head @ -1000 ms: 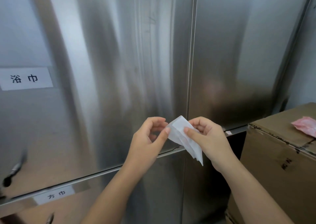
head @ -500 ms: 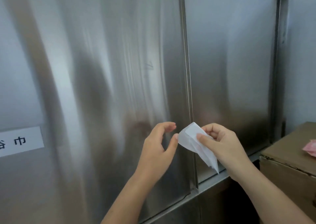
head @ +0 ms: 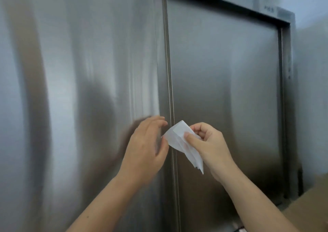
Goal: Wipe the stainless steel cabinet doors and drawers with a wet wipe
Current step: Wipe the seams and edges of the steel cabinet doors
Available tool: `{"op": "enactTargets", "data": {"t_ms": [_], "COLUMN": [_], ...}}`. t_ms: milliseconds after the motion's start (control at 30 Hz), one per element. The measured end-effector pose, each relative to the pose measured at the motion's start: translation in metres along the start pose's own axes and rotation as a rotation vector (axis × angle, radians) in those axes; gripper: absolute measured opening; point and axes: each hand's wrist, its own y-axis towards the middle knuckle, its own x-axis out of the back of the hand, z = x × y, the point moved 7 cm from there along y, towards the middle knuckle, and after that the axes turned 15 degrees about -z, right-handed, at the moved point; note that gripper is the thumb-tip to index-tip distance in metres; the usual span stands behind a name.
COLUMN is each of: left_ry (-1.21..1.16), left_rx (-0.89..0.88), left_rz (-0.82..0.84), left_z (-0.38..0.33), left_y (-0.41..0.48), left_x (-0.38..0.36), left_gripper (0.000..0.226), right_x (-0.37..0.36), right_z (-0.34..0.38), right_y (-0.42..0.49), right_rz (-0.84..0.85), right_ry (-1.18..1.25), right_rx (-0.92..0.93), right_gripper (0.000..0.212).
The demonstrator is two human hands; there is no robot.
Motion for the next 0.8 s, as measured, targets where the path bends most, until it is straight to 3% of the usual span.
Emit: {"op": "enactTargets", "data": {"t_ms": [300,433,533,633,800], "left_ry": [0.381,0.531,0.621,0.691,0.752], "left_rx": [-0.29,-0.347,-0.377,-0.387,-0.445], "left_rz": [-0.123,-0.159,-0.177,-0.183,-0.193], "left_z": [-0.002,0.004,0.007,0.013,0.022], "left_y": [0.068,0.095,0.114,0.134,0.14], "left_x": [-0.046,-0.041,-0.031,-0.018,-0.003], "left_gripper": [0.031,0.044,0.049,0.053,0.054], "right_x": [-0.013,-0.021,-0.021,-0.027,-0.063], "right_z": [0.0,0.016,0.045,0.083,0.117], "right_y": [0.105,0.137,0.153,0.155,0.125], "right_rz": [-0.012,-0.106,-0.271,-0.425,-0.437], "right_ry": [0.124,0.172,0.186,0.161,0.136], "right_rx": [0.109,0.188,0.308,0.481,0.744], "right_gripper": [0.008,0.011,0.021,0.016,0.017]}}
